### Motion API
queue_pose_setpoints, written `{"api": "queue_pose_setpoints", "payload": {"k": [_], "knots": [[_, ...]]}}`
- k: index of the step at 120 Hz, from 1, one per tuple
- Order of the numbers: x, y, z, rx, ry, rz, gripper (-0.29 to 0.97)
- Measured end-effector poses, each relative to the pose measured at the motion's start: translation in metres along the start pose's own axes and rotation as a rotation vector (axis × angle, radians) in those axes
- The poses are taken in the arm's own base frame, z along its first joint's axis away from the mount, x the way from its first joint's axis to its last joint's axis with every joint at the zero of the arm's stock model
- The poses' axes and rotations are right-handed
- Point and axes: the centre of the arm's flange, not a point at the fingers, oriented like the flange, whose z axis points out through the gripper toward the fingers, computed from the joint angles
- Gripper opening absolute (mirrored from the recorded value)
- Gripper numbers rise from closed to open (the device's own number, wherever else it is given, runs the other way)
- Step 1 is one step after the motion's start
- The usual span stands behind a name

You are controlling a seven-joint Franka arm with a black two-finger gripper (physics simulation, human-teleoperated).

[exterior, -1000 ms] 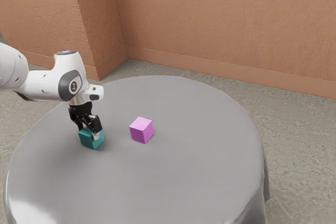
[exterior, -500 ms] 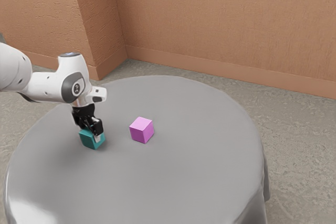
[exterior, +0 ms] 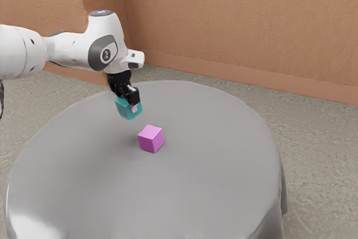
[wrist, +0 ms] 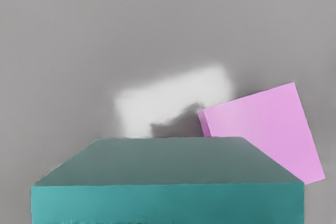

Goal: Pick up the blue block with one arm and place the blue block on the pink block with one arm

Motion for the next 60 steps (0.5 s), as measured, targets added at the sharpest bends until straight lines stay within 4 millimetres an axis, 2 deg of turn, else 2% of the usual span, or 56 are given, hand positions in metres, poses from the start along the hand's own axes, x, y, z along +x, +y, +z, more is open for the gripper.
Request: {"api": "queue_pose_setpoints", "payload": {"k": [8,34,60], "knots": [[0.007,0.009,0.006,-0.008,-0.024,-0.008,0.39],[0.013,0.034,0.017,-0.031,-0.084,-0.056,0.39],[0.017,0.043,0.033,-0.039,-0.12,-0.118,0.39]]}}
